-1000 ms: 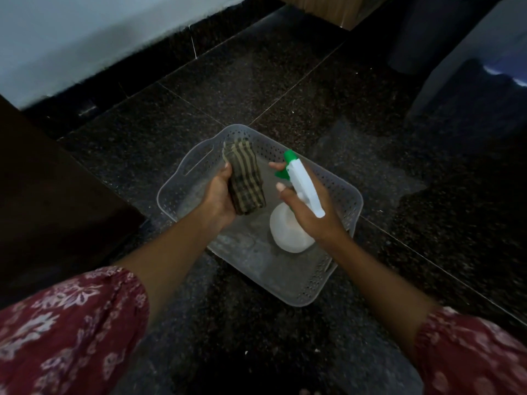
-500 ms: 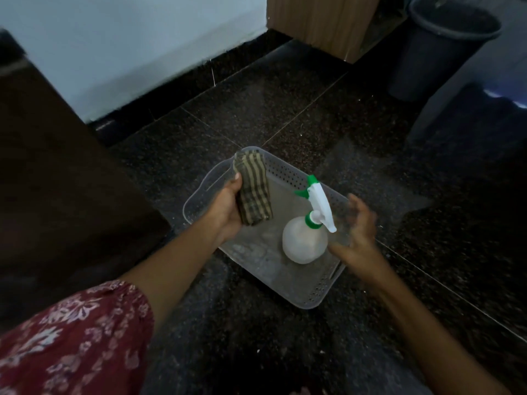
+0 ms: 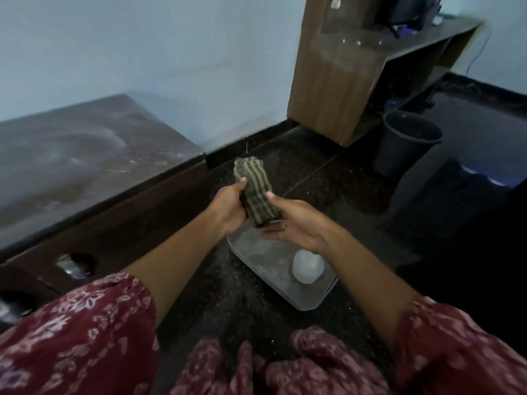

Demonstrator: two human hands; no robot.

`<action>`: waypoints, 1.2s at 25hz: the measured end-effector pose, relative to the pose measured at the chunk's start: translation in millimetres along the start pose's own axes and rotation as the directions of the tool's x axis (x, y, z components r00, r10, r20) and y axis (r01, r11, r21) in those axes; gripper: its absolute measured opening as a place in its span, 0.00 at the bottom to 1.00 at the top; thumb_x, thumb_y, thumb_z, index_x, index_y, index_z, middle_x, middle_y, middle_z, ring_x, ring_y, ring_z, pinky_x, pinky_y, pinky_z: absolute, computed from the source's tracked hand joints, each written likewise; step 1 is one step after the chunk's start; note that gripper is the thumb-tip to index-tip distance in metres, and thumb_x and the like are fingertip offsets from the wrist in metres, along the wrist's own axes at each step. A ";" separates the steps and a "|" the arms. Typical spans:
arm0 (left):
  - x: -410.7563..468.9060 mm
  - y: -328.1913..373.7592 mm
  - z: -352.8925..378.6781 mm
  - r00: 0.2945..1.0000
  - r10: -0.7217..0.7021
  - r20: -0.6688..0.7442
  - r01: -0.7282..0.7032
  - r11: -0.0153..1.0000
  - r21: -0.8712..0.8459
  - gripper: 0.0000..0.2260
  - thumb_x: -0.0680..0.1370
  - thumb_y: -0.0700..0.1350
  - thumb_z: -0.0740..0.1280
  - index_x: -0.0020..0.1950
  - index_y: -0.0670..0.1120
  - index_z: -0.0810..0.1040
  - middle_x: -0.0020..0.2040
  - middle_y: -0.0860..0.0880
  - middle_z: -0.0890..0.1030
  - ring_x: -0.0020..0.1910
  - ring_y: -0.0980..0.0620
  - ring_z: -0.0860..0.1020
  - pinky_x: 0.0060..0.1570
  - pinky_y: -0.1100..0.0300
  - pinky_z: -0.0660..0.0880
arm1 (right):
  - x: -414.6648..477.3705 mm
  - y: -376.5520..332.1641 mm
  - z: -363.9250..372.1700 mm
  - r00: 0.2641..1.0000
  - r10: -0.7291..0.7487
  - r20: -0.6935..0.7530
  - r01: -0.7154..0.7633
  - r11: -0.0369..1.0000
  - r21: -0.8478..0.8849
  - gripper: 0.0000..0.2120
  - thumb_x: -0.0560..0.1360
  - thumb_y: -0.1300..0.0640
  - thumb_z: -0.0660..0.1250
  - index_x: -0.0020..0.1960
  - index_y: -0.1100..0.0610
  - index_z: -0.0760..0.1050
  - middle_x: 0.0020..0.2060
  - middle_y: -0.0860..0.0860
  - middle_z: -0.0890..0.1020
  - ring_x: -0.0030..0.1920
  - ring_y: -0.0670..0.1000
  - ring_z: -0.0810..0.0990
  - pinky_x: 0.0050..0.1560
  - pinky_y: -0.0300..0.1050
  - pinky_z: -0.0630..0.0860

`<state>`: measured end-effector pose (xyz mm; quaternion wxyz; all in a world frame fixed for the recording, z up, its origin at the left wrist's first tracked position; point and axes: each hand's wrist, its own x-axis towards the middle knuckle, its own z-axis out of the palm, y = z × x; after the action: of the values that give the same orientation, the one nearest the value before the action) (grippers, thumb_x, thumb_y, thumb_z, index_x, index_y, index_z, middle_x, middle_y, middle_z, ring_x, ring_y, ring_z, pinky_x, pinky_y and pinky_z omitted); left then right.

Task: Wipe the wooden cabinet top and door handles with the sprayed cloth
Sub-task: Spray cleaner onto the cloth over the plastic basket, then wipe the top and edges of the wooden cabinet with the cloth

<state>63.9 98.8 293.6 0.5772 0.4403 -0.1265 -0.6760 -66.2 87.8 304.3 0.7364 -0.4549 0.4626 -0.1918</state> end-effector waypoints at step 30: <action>-317.7 187.9 -352.4 0.238 0.820 -0.521 0.229 0.474 0.850 0.15 0.79 0.42 0.62 0.66 0.43 0.74 0.62 0.42 0.78 0.59 0.47 0.76 0.59 0.56 0.71 | 53.9 -25.7 481.0 0.764 -0.004 0.645 0.126 0.982 -0.143 0.14 0.78 0.61 0.61 0.63 0.56 0.74 0.40 0.50 0.86 0.37 0.48 0.85 0.35 0.39 0.81</action>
<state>433.7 444.3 359.4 0.3960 0.9038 -0.1618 0.0105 375.9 273.5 374.8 0.7994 -0.5725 0.1821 -0.0080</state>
